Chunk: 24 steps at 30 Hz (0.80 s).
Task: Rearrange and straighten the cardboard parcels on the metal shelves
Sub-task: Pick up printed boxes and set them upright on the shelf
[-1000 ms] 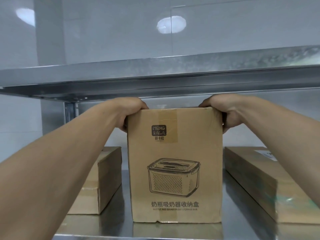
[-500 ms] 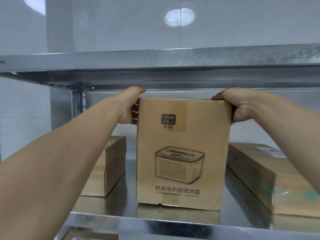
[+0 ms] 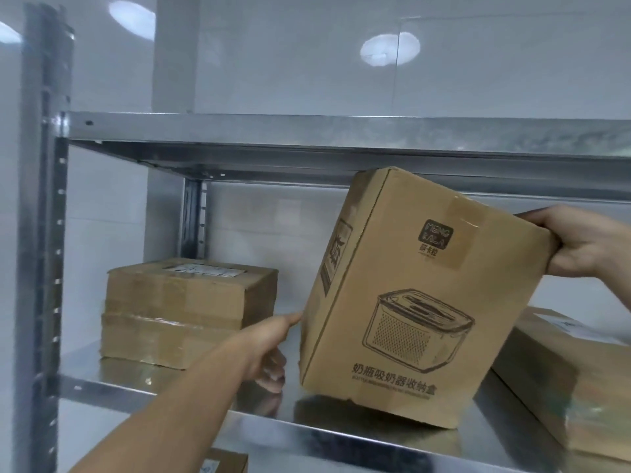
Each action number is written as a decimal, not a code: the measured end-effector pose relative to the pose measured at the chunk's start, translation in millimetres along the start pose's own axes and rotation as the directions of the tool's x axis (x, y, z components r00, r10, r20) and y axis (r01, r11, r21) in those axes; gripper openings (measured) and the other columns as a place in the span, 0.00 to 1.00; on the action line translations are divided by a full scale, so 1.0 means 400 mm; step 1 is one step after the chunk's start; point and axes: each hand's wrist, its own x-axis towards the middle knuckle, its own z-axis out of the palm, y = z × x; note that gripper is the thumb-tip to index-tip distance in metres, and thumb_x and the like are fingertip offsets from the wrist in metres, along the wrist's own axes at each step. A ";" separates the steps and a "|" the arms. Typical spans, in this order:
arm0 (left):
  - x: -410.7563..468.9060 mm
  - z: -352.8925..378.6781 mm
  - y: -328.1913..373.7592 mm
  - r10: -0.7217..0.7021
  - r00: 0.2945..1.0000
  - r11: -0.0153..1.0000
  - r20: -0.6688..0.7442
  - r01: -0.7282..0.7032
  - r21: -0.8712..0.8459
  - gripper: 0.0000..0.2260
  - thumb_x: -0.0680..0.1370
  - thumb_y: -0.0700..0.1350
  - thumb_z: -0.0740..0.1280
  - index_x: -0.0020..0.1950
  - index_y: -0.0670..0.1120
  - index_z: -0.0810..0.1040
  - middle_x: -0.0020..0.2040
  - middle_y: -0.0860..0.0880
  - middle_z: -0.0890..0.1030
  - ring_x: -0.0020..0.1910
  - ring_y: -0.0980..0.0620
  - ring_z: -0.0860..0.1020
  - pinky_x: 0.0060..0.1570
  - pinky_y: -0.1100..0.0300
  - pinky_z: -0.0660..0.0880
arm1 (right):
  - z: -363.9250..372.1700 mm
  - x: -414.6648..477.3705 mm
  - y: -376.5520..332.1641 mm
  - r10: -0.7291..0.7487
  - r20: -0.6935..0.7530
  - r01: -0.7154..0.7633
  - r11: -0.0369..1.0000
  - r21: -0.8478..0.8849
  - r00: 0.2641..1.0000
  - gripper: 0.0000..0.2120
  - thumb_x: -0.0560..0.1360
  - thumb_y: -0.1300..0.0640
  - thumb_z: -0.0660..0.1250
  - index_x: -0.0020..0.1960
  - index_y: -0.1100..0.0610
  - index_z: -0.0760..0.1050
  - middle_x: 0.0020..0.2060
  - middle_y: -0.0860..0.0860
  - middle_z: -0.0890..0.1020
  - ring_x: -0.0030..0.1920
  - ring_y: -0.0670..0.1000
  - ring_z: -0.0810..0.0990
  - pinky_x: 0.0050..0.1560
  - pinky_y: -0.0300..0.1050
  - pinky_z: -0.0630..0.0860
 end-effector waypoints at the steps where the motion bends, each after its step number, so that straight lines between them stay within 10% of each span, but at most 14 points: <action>1: -0.003 -0.002 -0.011 -0.014 0.999 0.998 0.045 0.016 -0.062 0.33 0.80 0.64 0.63 0.76 0.43 0.66 0.58 0.36 0.79 0.55 0.38 0.80 0.52 0.40 0.82 | -0.004 -0.001 0.001 0.006 -0.016 -0.006 1.000 0.014 1.000 0.10 0.83 0.60 0.61 0.51 0.60 0.80 0.35 0.53 0.86 0.30 0.50 0.85 0.27 0.51 0.83; 5: -0.033 0.003 0.017 0.104 0.985 0.964 0.139 -0.065 -0.259 0.23 0.82 0.59 0.63 0.63 0.40 0.72 0.43 0.39 0.82 0.40 0.42 0.84 0.37 0.50 0.83 | -0.018 0.005 0.021 0.032 -0.075 -0.026 0.997 0.078 0.997 0.10 0.84 0.59 0.60 0.50 0.57 0.80 0.36 0.51 0.85 0.31 0.50 0.85 0.28 0.51 0.83; 11: -0.051 -0.008 0.107 0.152 0.988 0.952 -0.004 -0.147 -0.269 0.11 0.81 0.52 0.66 0.52 0.45 0.72 0.54 0.41 0.77 0.48 0.44 0.80 0.40 0.52 0.81 | -0.021 -0.011 0.072 0.020 -0.013 -0.019 0.999 0.037 1.000 0.15 0.86 0.61 0.51 0.47 0.53 0.74 0.37 0.52 0.78 0.36 0.52 0.78 0.26 0.58 0.82; 24: -0.051 -0.011 0.143 0.215 0.970 0.946 -0.110 -0.235 -0.223 0.05 0.80 0.46 0.65 0.45 0.47 0.75 0.41 0.45 0.79 0.43 0.47 0.78 0.47 0.53 0.76 | -0.014 -0.059 0.109 -0.020 0.007 0.019 0.999 0.048 1.000 0.17 0.86 0.62 0.51 0.46 0.56 0.77 0.27 0.52 0.82 0.25 0.50 0.82 0.25 0.54 0.82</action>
